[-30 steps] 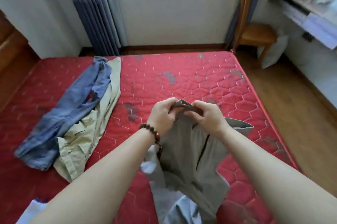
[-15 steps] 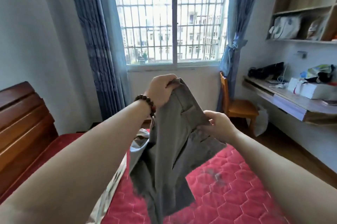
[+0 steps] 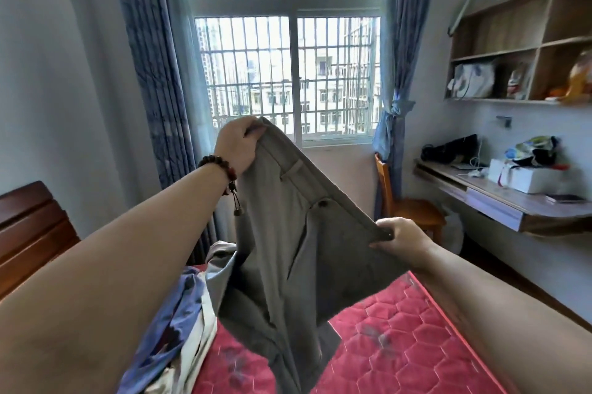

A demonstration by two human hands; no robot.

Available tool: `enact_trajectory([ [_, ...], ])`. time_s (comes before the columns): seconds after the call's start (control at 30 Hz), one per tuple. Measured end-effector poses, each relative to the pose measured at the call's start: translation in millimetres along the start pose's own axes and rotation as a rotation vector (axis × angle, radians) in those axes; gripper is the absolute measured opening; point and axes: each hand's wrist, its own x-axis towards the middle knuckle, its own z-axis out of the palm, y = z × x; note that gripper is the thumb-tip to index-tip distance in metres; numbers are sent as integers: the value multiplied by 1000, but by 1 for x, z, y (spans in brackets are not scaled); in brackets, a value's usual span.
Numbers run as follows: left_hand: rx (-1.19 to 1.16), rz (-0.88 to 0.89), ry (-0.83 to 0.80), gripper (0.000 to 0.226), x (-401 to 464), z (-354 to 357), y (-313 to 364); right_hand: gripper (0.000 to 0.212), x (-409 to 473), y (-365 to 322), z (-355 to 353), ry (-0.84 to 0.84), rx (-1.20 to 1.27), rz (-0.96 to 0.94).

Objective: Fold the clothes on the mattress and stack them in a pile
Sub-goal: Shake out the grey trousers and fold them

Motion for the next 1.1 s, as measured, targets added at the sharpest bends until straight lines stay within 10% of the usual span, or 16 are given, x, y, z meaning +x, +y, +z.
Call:
enact_trajectory([
  [0.2,19,-22,73,18,4,-18,-14,11,3,7,-28,59,-174,49],
  [0.5,-58,-43,237,15,5,-52,-53,10,49,-60,-108,851,133,-199],
  [0.67,-26,-149,43,17,-19,-33,-70,5,51,-47,-94,691,-10,-53],
  [0.8,-225,-110,262,13,-3,-40,-54,5,53,-53,-128,950,268,-153],
  [1.1,-212,-126,241,14,-6,-42,-62,13,44,-61,-129,849,279,-118],
])
